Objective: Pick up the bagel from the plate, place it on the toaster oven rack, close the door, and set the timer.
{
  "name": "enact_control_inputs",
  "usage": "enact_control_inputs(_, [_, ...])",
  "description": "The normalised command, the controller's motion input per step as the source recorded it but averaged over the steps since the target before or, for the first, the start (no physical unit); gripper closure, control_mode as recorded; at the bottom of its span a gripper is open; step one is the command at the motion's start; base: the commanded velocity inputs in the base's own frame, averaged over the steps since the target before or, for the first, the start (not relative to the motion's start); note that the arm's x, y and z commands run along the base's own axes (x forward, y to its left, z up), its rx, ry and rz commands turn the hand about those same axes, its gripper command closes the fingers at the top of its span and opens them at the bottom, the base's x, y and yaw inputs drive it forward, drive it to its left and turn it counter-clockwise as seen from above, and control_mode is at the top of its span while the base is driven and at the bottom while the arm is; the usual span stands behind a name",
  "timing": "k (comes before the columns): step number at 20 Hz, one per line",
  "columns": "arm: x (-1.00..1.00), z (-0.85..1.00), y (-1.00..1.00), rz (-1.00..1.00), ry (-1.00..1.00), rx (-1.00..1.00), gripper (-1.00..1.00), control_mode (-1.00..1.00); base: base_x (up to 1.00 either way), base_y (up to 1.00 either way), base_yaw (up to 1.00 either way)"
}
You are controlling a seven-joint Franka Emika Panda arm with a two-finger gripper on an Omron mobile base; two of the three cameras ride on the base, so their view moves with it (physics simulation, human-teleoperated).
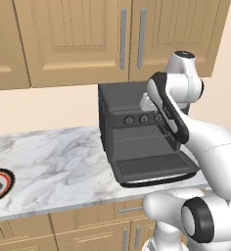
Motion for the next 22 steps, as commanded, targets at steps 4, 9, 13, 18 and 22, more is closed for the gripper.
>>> enact_control_inputs(4, [-0.22, 0.00, -0.27, 0.00, -0.02, 0.08, -1.00, -1.00, 0.00, 0.00, 0.00])
enact_control_inputs(9, [-0.30, -0.01, -0.59, 0.00, 0.00, 0.26, -1.00, -1.00, 0.00, 0.00, 0.00])
enact_control_inputs(13, [-0.34, -0.12, -0.62, 0.00, 0.00, 0.32, -1.00, -1.00, 0.00, 0.00, 0.00])
enact_control_inputs(18, [-0.21, -0.23, -0.53, 0.00, -0.01, 0.33, -1.00, -1.00, 0.00, 0.00, 0.00])
enact_control_inputs(22, [-0.03, -0.31, -0.34, 0.00, -0.08, 0.30, -1.00, -1.00, 0.00, 0.00, 0.00])
